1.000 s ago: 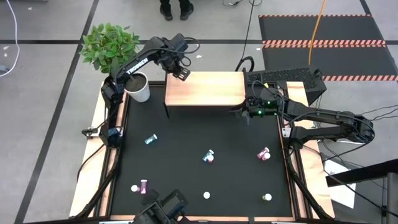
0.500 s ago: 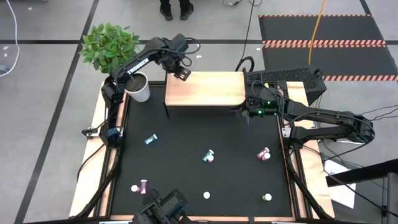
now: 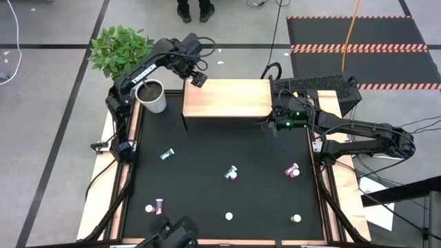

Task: Pick and place medicine bottles onto shelf by color
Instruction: Put the bottom right pink pill bottle on the shelf

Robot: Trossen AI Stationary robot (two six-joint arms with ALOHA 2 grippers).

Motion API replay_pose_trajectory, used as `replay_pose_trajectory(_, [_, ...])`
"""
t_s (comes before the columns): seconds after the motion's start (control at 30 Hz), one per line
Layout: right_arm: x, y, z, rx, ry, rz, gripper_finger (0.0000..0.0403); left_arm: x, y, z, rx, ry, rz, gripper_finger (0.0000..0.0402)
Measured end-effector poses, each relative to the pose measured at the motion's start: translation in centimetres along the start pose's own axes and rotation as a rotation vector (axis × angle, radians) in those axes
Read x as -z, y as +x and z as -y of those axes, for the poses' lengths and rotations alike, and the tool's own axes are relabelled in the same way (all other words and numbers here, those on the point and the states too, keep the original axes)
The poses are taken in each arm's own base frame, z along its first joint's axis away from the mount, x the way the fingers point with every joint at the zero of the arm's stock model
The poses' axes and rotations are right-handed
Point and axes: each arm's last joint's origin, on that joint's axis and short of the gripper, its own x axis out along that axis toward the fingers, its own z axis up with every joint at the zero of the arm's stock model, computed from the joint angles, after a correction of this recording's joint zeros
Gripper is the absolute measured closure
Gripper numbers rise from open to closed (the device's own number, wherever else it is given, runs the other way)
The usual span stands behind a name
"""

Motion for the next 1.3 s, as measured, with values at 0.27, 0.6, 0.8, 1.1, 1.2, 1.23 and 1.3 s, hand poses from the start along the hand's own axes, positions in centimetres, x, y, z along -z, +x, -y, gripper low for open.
replay_pose_trajectory(0.27, [0.2, 0.2, -1.3, -0.074, -0.031, 0.016, 0.0241, 4.1, -5.8, 2.2, 0.008, 0.045, -0.022, 0.0087])
replay_pose_trajectory(0.6, [0.9, 0.4, -4.9, -0.258, -0.113, 0.082, 0.0241, 11.0, -10.4, 8.9, 0.054, 0.101, 0.038, 0.0131])
replay_pose_trajectory(0.8, [2.3, 0.4, -6.5, -0.312, -0.158, 0.033, 0.0241, 15.8, -11.3, 11.7, 0.090, 0.103, 0.003, 0.0155])
replay_pose_trajectory(1.1, [4.2, 0.3, -8.0, -0.331, -0.175, 0.007, 0.0241, 24.0, -7.8, 15.3, 0.039, 0.073, -0.159, 0.0160])
replay_pose_trajectory(1.2, [5.0, 0.3, -8.2, -0.300, -0.140, 0.007, 0.0241, 26.8, -6.5, 16.4, 0.022, -0.010, -0.233, 0.0160])
replay_pose_trajectory(1.23, [5.2, 0.3, -8.2, -0.292, -0.126, 0.007, 0.0241, 27.7, -6.1, 16.6, 0.003, -0.038, -0.260, 0.0160])
replay_pose_trajectory(1.3, [5.6, 0.3, -8.3, -0.283, -0.104, 0.001, 0.0241, 29.4, -5.3, 17.0, -0.017, -0.095, -0.301, 0.0160])
